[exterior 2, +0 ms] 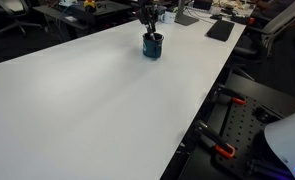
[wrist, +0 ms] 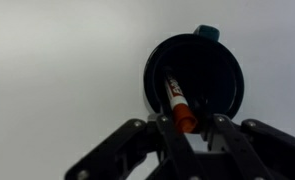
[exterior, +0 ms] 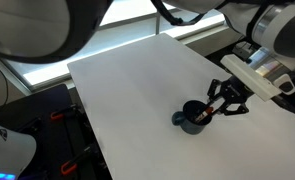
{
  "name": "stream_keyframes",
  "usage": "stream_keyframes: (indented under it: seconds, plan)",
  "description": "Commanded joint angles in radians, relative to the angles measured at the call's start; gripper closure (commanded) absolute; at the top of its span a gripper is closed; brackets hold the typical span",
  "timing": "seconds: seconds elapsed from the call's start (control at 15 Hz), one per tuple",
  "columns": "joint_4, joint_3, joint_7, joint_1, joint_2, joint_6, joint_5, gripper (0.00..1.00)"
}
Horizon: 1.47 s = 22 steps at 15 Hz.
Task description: Remove the marker from the cup
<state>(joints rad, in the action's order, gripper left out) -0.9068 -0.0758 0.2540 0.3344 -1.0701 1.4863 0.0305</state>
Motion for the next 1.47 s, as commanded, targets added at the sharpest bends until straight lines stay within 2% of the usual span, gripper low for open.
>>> stream_keyframes:
  seconds: [0.0,0.07,0.13,0.6,1.2,1.4]
  plan:
    - [0.030,-0.004,0.007,-0.004,-0.016,-0.011,-0.012,0.90]
    - [0.030,-0.004,0.008,-0.004,-0.016,-0.012,-0.012,0.95]
    - [0.030,-0.004,0.008,-0.004,-0.016,-0.012,-0.012,0.97]
    - [0.006,0.000,-0.016,0.005,0.012,0.002,0.009,0.96]
    - [-0.137,0.000,-0.029,0.036,0.214,0.122,0.054,0.96]
    - [-0.223,-0.004,-0.026,0.050,0.288,0.194,0.056,0.96]
